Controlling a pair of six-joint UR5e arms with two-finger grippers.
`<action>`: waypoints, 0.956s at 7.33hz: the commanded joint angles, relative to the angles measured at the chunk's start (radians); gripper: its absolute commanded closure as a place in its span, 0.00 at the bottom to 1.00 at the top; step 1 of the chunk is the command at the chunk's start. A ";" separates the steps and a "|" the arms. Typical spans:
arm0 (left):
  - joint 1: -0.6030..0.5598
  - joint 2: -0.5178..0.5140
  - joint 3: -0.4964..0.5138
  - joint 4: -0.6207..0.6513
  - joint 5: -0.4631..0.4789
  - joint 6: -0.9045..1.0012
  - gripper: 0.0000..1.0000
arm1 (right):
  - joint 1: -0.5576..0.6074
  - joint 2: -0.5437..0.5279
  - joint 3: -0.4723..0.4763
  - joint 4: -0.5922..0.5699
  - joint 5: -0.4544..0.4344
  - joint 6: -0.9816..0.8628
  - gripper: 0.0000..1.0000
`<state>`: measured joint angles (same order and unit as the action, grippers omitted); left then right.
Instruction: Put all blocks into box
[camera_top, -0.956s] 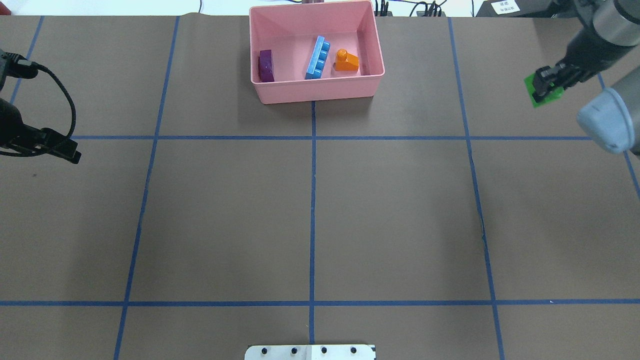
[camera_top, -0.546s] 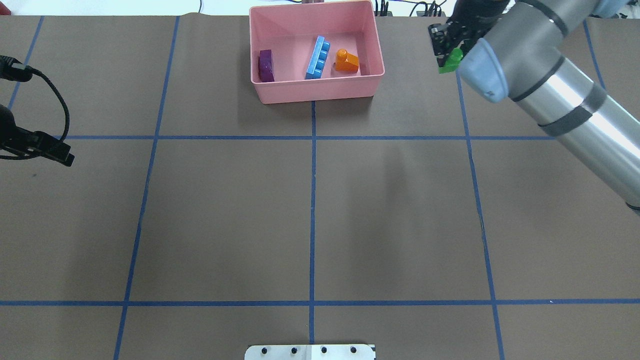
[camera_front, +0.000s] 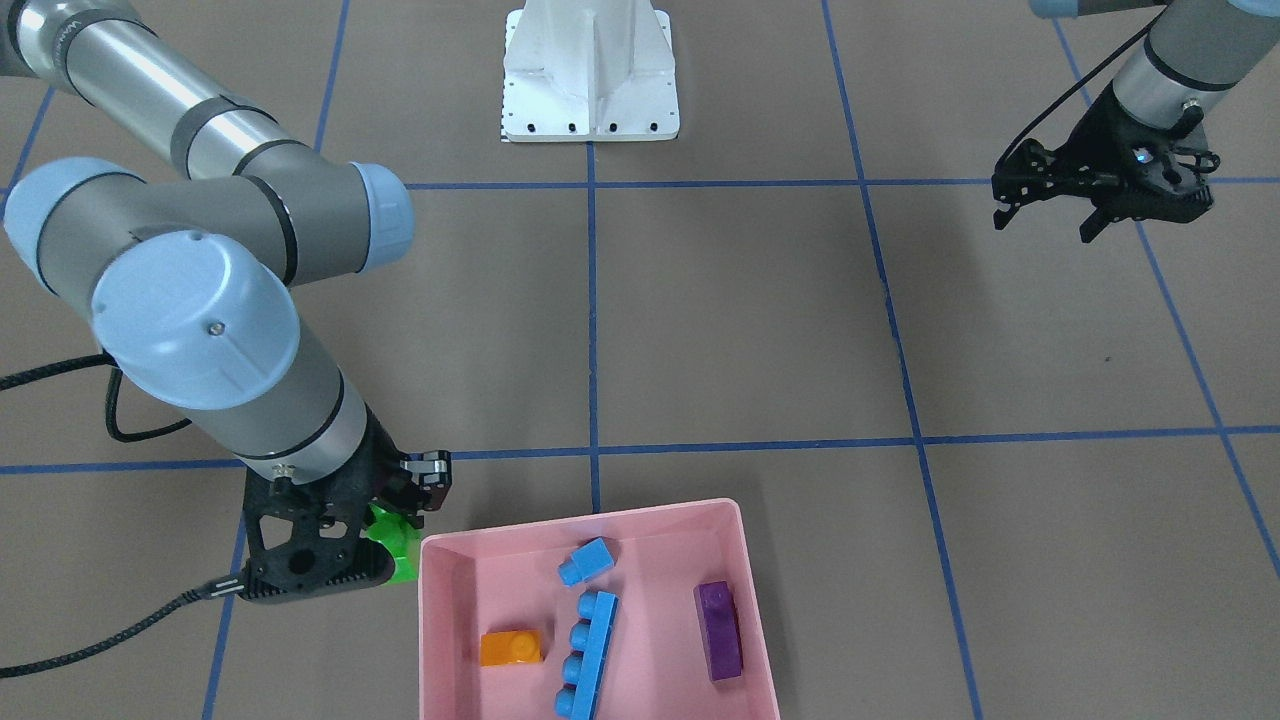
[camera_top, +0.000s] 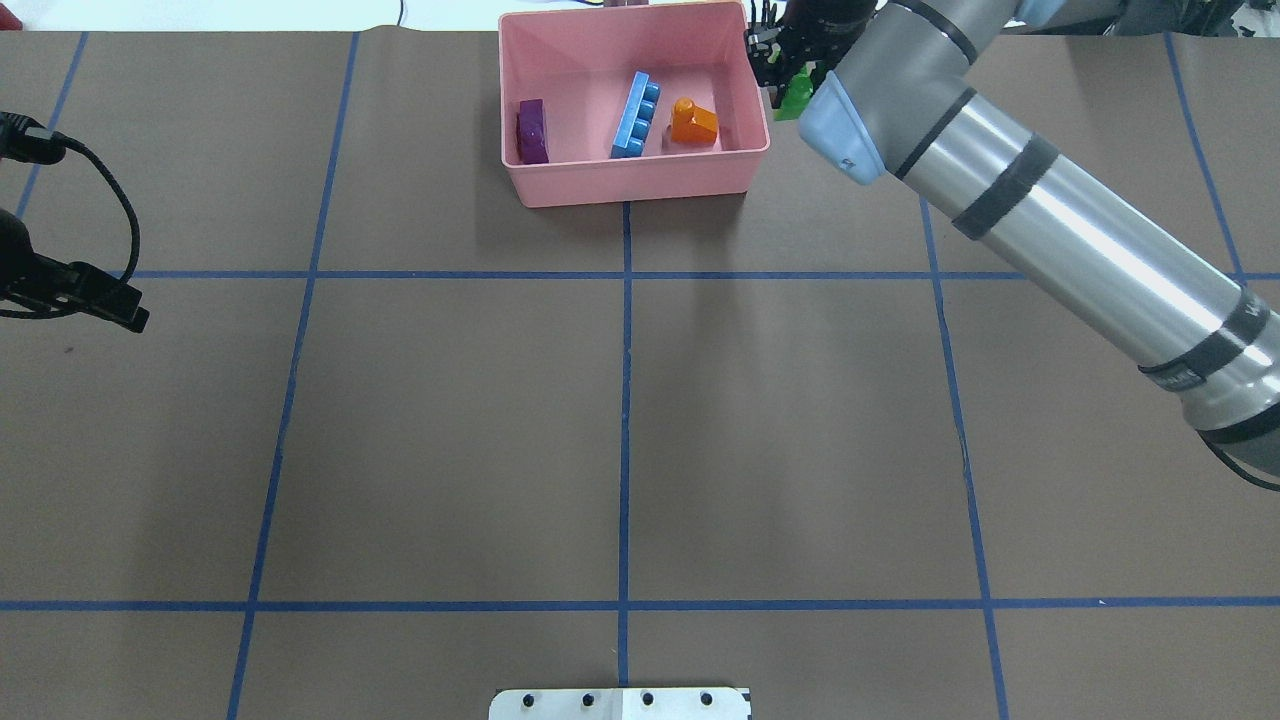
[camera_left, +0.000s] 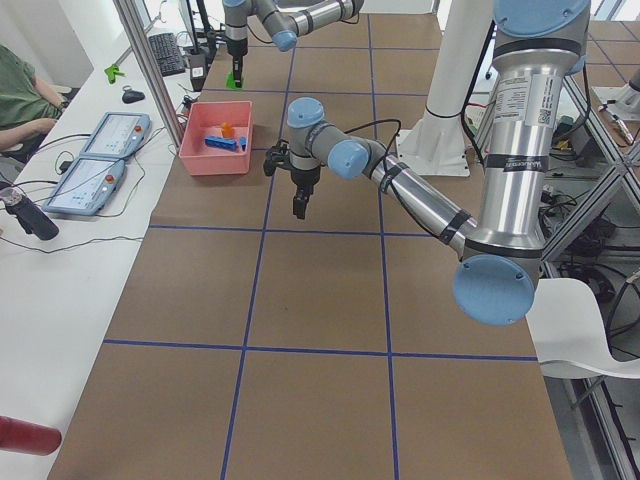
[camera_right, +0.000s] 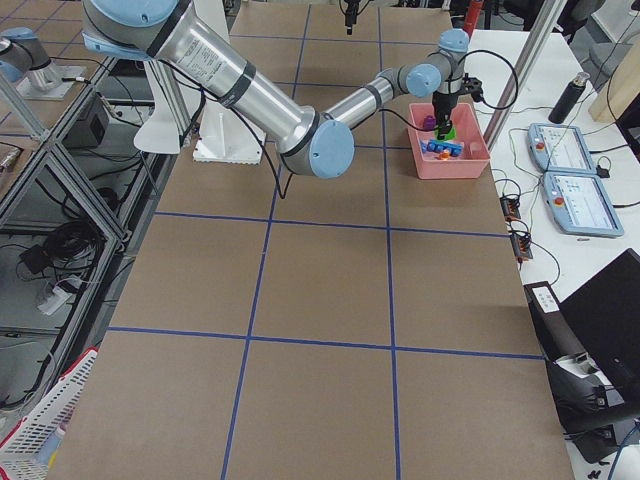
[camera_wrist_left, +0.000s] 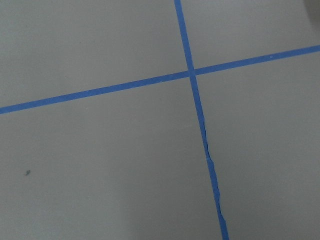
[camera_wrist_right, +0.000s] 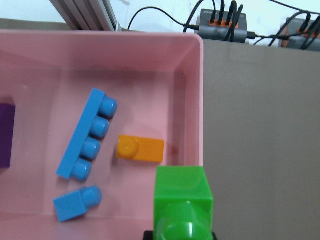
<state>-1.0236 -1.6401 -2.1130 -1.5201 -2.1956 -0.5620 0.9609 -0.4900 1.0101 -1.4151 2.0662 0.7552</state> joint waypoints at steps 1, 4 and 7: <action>0.000 -0.004 0.002 0.000 -0.001 -0.002 0.00 | -0.005 0.094 -0.261 0.215 -0.061 0.021 1.00; 0.000 -0.010 0.001 0.000 -0.001 -0.016 0.00 | -0.042 0.123 -0.355 0.294 -0.104 0.155 0.01; -0.004 0.003 -0.005 -0.002 0.000 0.005 0.00 | -0.015 0.126 -0.343 0.266 -0.053 0.159 0.01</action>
<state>-1.0241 -1.6454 -2.1150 -1.5205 -2.1953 -0.5707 0.9263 -0.3633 0.6586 -1.1334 1.9767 0.9187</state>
